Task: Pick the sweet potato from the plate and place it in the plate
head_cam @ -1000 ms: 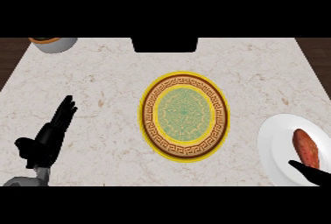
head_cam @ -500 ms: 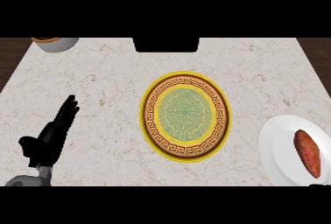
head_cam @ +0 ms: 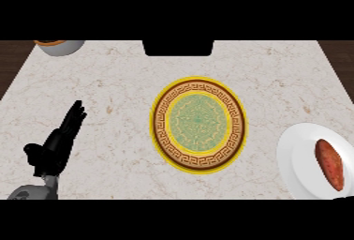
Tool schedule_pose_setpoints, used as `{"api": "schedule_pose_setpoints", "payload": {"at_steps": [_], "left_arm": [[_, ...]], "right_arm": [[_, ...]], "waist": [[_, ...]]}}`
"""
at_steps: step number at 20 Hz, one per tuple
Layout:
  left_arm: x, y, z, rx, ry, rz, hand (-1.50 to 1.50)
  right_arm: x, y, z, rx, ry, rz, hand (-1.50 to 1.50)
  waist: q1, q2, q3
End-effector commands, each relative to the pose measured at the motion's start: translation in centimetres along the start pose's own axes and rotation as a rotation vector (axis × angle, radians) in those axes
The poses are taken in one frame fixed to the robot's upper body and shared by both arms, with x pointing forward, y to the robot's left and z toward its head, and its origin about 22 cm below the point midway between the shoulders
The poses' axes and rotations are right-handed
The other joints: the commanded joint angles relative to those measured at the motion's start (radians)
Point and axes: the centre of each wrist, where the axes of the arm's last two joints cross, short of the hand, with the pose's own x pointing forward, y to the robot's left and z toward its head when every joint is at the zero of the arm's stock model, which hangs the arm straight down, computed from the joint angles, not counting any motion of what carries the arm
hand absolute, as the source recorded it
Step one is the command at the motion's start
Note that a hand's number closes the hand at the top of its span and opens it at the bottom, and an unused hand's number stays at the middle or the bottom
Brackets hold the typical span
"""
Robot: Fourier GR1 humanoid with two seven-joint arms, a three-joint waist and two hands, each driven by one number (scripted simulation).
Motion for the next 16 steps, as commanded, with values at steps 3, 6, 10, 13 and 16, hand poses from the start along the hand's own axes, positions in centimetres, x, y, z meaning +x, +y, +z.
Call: {"api": "schedule_pose_setpoints", "payload": {"at_steps": [3, 6, 10, 13, 16], "left_arm": [[0.5, 1.3, 0.6, 0.004, -0.005, 0.0, 0.0], [-1.2, 0.7, 0.4, 0.025, 0.007, -0.004, 0.0], [-1.6, 0.5, 0.8, -0.004, 0.022, -0.002, 0.0], [-0.5, 0.1, -0.8, -0.004, 0.004, -0.002, 0.0], [1.0, 0.2, -1.5, 0.002, -0.009, -0.005, 0.0]], "right_arm": [[-0.5, 2.5, -3.0, 0.055, 0.069, 0.065, -1.5], [-0.5, 1.4, -2.3, 0.092, 0.072, 0.084, -1.5], [-2.6, 2.2, -2.7, 0.079, 0.086, 0.074, -1.5], [-1.6, 4.1, -5.1, 0.08, 0.098, 0.127, -1.5], [-2.3, 3.9, -5.8, 0.07, 0.126, 0.14, -1.5]], "waist": [[0.006, 0.0, 0.001], [-0.001, 0.0, 0.0], [-0.002, -0.001, 0.0], [0.001, 0.0, 0.0], [0.001, 0.0, 0.0]]}}
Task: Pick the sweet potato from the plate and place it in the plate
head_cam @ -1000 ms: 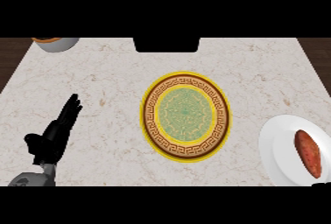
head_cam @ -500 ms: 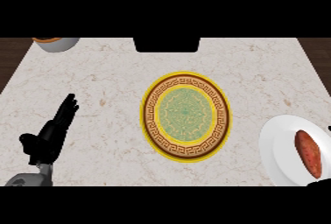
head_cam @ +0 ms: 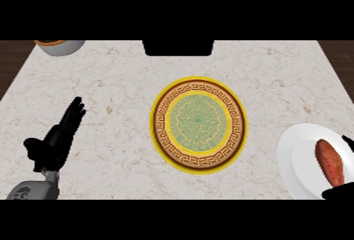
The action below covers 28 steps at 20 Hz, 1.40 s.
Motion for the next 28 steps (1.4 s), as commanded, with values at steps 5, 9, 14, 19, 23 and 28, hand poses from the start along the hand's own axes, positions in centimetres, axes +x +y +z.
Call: {"api": "schedule_pose_setpoints", "payload": {"at_steps": [5, 9, 14, 19, 23, 28], "left_arm": [[-0.4, 0.9, -1.6, -0.011, 0.006, 0.009, 0.0], [-0.7, -0.3, 1.0, -0.003, -0.013, -0.01, 0.0], [0.5, -0.8, 1.4, 0.001, 0.007, 0.013, 0.0], [-0.5, 2.0, 1.6, 0.036, 0.024, -0.007, 0.0], [-0.9, 0.7, 2.5, 0.042, 0.025, 0.0, 0.0], [0.1, 2.3, 1.2, 0.06, 0.028, -0.011, 0.0]], "right_arm": [[-0.1, 1.1, -4.1, 0.009, 0.011, 0.021, -1.5], [-1.2, 2.1, -4.0, 0.096, -0.074, 0.052, 1.5], [-2.2, 1.9, -2.7, 0.063, -0.105, 0.014, 1.5], [-0.2, 8.9, 2.5, -0.031, 0.015, -0.063, 1.5], [-1.0, 13.1, 7.6, -0.136, 0.114, -0.117, 1.5], [0.5, 13.2, 13.6, -0.397, 0.052, -0.06, 1.5]], "waist": [[0.001, 0.002, 0.0], [0.004, 0.001, 0.0], [-0.001, -0.001, 0.0], [-0.037, -0.01, -0.003], [-0.067, -0.019, -0.005], [-0.062, -0.01, -0.005]]}}
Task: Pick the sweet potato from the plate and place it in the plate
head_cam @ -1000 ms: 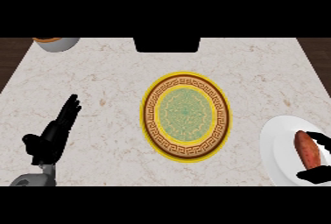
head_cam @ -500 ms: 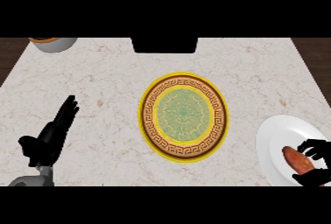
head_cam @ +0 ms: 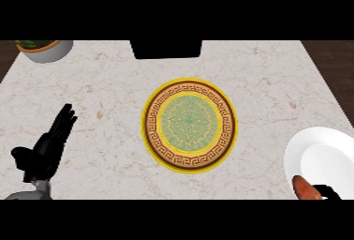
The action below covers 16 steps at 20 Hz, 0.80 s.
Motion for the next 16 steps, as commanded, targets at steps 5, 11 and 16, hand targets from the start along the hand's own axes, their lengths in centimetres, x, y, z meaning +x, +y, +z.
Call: {"api": "schedule_pose_setpoints", "payload": {"at_steps": [5, 11, 16], "left_arm": [[-0.4, 0.3, 0.2, -0.006, -0.003, -0.011, 0.0], [-0.4, -1.2, 0.6, -0.038, -0.011, 0.01, 0.0], [-0.2, -0.6, -0.8, -0.037, -0.009, -0.007, 0.0]], "right_arm": [[3.4, -2.1, 11.6, -0.217, -0.047, -0.051, 1.5], [6.9, -6.0, 16.3, -0.347, -0.107, -0.038, 1.5], [8.9, -7.7, 18.3, -0.515, -0.227, -0.074, 1.5]], "waist": [[0.02, 0.014, 0.016], [0.039, 0.016, 0.016], [0.025, 0.013, 0.016]]}}
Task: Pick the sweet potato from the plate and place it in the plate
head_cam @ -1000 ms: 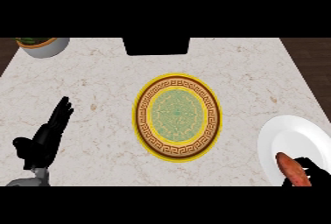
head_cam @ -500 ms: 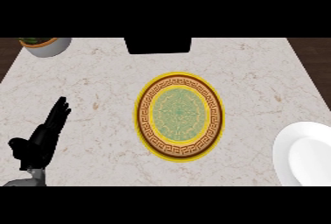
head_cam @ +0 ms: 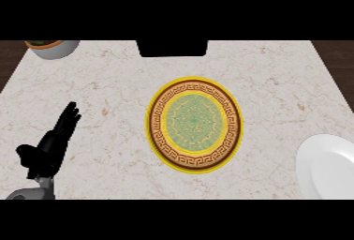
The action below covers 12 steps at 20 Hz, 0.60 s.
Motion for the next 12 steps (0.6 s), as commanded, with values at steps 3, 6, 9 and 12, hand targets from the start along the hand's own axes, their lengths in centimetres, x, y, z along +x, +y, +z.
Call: {"api": "schedule_pose_setpoints", "payload": {"at_steps": [3, 6, 9, 12], "left_arm": [[0.2, -0.6, 0.0, -0.008, -0.012, -0.01, 0.0], [0.5, -1.2, -0.4, -0.026, -0.023, 0.008, 0.0], [1.2, -0.1, -1.3, -0.031, -0.006, 0.01, 0.0], [0.2, -1.2, -0.7, -0.033, -0.038, 0.007, 0.0]], "right_arm": [[3.7, -3.9, 0.5, -0.127, -0.038, -0.026, 1.5], [5.2, -3.6, 0.8, -0.128, -0.072, -0.06, 1.5], [6.0, -2.2, 1.1, -0.114, -0.09, -0.061, 1.5], [7.3, -2.6, -0.2, -0.111, -0.065, -0.085, 1.5]], "waist": [[0.018, 0.005, 0.0], [0.027, 0.008, 0.0], [0.025, 0.007, 0.001], [0.042, 0.015, 0.0]]}}
